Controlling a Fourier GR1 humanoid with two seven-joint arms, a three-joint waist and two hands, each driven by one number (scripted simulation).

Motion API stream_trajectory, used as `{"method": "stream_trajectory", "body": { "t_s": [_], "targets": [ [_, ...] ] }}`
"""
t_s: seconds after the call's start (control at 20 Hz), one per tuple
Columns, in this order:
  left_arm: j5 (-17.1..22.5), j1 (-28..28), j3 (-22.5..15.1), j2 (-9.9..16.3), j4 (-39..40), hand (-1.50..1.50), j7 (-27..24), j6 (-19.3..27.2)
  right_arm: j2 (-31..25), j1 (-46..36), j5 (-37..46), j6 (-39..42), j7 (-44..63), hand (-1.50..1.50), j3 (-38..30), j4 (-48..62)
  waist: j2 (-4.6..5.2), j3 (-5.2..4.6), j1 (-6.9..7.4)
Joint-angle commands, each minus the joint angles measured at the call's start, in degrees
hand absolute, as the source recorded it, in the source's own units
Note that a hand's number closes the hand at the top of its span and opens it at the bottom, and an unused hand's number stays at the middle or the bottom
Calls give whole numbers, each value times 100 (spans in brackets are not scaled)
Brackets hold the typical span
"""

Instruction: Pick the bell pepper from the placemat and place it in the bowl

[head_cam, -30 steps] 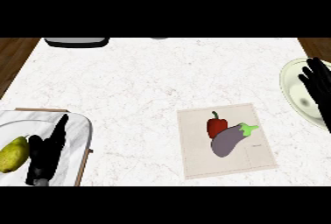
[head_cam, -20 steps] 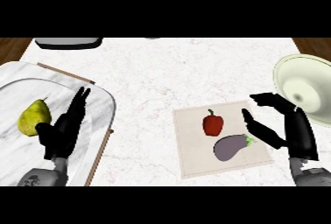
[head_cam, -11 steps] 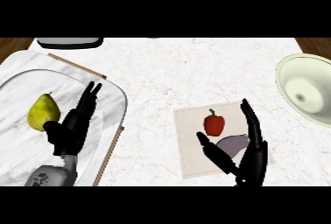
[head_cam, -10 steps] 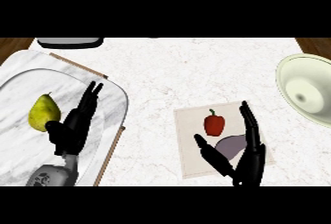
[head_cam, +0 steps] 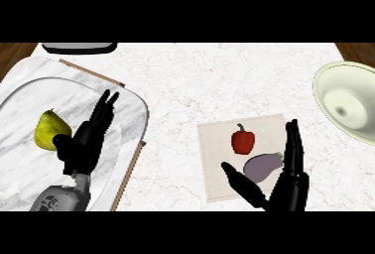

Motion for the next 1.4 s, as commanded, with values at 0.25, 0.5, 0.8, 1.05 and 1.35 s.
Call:
{"method": "stream_trajectory", "body": {
  "t_s": [0.25, 0.5, 0.8, 1.05, 1.35],
  "targets": [
    [-129, -186, -11, -142, -230, 0, 155, 47, 30, -1089, 536, 2049, 2874, -150, -55, -221, 10, 4, 71],
    [-290, 53, -186, -461, -125, 0, -108, 64, 31, -1287, 213, 2256, 3127, -150, -204, 273, 14, 10, 50],
    [-349, 131, 117, -472, -10, 0, -345, -146, 29, -685, -99, 1470, 2358, -150, 115, 643, 11, 11, 42],
    [-499, 105, 307, -476, 191, 0, -480, -280, -60, -505, -543, 1622, 1765, -150, -190, 305, 10, 11, 32],
    [-431, -173, 552, -540, 348, 0, -380, -452, 27, -295, -701, 1405, 1489, -150, 91, 46, 10, 10, 22]
  ]
}}
